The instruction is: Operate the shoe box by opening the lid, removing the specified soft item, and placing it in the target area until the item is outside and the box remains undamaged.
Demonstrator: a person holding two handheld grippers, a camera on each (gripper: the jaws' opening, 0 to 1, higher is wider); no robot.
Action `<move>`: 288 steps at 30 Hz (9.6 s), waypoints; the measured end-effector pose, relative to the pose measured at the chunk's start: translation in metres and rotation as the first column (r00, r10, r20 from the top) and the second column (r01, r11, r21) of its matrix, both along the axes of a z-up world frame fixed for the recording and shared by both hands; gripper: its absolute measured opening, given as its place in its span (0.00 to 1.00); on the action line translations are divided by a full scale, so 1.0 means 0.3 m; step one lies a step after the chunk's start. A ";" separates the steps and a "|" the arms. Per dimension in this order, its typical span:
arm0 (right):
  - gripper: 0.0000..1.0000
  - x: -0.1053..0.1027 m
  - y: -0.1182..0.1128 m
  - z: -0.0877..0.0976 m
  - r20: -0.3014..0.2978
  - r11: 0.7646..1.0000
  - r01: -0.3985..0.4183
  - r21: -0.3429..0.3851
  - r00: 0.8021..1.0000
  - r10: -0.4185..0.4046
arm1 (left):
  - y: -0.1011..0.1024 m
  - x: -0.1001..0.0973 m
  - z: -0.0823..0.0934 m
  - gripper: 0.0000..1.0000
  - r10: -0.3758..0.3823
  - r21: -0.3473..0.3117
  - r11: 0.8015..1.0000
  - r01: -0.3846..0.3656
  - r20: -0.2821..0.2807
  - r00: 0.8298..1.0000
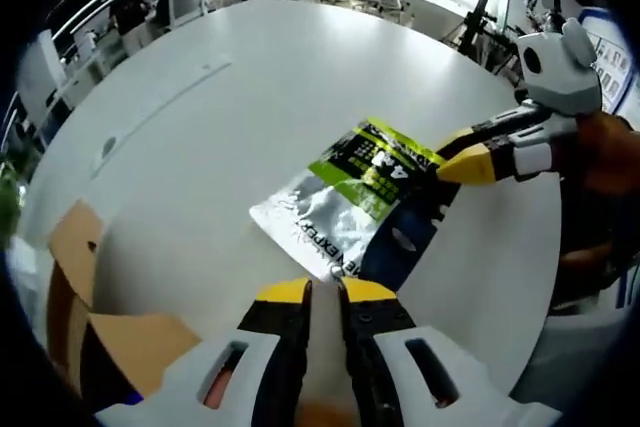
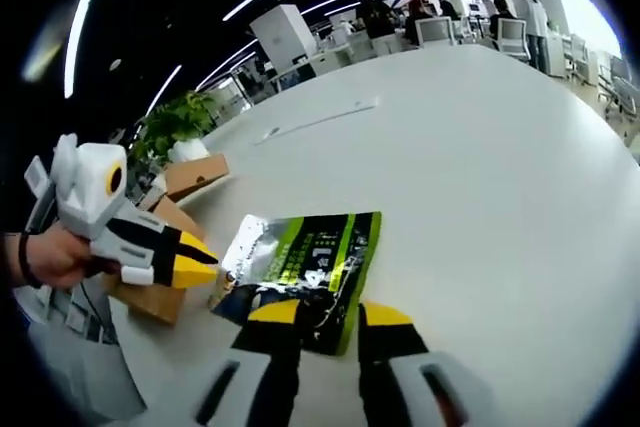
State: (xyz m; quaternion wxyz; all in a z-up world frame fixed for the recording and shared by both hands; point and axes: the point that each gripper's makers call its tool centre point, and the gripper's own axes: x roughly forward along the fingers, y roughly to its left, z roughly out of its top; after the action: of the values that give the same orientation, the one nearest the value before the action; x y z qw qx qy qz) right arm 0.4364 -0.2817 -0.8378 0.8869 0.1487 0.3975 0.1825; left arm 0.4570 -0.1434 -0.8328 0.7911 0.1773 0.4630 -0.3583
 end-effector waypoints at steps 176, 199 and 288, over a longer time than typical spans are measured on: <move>0.35 -0.370 0.770 0.339 0.178 0.947 -0.315 0.059 0.937 0.300 | 0.842 -0.362 0.388 0.36 0.553 -0.410 0.785 -0.464 0.127 0.824; 0.35 -0.394 0.879 0.322 0.148 0.916 -0.393 0.078 0.913 0.380 | 0.894 -0.361 0.384 0.36 0.607 -0.418 0.745 -0.521 0.099 0.788; 0.34 -0.040 1.273 0.168 0.058 0.834 -0.543 0.093 0.840 0.540 | 0.947 -0.355 0.393 0.37 0.688 -0.470 0.651 -0.596 0.035 0.725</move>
State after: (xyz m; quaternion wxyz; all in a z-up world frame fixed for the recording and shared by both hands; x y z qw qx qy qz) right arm 0.4244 0.1003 -0.7874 0.7957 0.0744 0.3999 0.4488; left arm 0.3506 0.1409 -0.7148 0.9291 -0.1401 0.3188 -0.1246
